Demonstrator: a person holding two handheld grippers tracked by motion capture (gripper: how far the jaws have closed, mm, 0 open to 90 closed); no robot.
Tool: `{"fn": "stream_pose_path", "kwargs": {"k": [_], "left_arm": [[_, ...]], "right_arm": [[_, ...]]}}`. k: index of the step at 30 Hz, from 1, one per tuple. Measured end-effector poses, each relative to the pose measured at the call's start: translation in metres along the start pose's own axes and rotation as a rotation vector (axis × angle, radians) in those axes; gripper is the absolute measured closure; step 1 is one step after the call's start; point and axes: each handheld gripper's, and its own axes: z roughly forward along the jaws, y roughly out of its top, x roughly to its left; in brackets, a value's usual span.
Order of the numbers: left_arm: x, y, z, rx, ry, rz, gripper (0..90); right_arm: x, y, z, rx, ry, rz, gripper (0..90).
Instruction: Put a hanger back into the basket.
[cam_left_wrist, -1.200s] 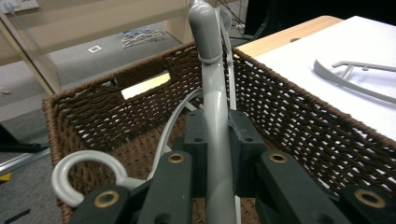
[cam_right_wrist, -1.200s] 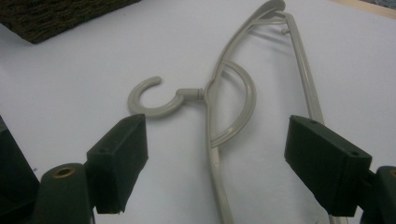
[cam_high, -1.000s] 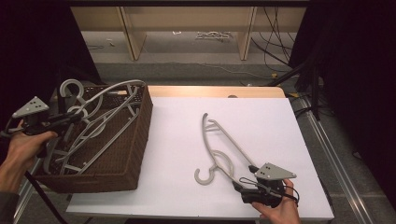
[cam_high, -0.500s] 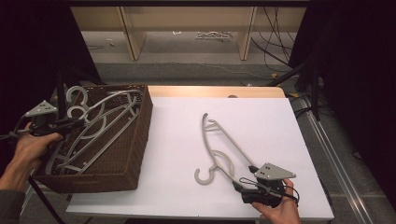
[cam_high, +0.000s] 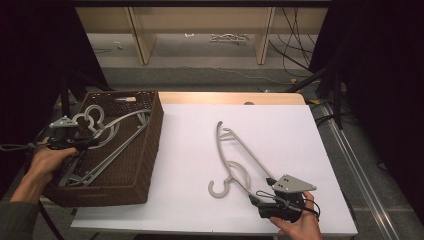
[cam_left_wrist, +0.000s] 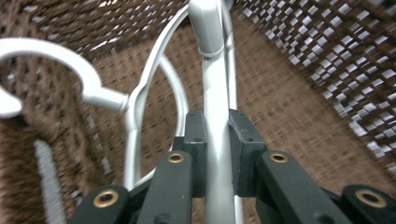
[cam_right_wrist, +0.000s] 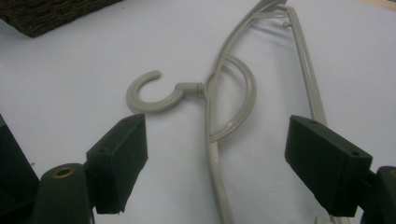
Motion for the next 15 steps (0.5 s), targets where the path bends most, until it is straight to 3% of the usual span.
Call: {"fn": "stream_pose_path", "kwargs": {"k": [4, 6, 10, 15], "left_arm": [[0.002, -0.0016, 0.0026, -0.006, 0.012, -0.02, 78.5], [0.0007, -0.0011, 0.0032, 0.015, 0.03, -0.011, 77.5], [0.0004, -0.0008, 0.0059, 0.034, 0.065, -0.035, 73.5], [0.0031, -0.0009, 0.0025, 0.041, 0.147, -0.061, 64.4]], "right_arm": [[0.0008, 0.0001, -0.0003, 0.003, 0.003, 0.008, 22.3], [0.0005, 0.0002, 0.0001, 0.0, -0.001, -0.002, 22.3], [0.0008, 0.0001, 0.0006, 0.001, -0.001, -0.007, 22.2], [0.0004, 0.0, 0.0006, 0.003, 0.002, -0.003, 22.1]]}}
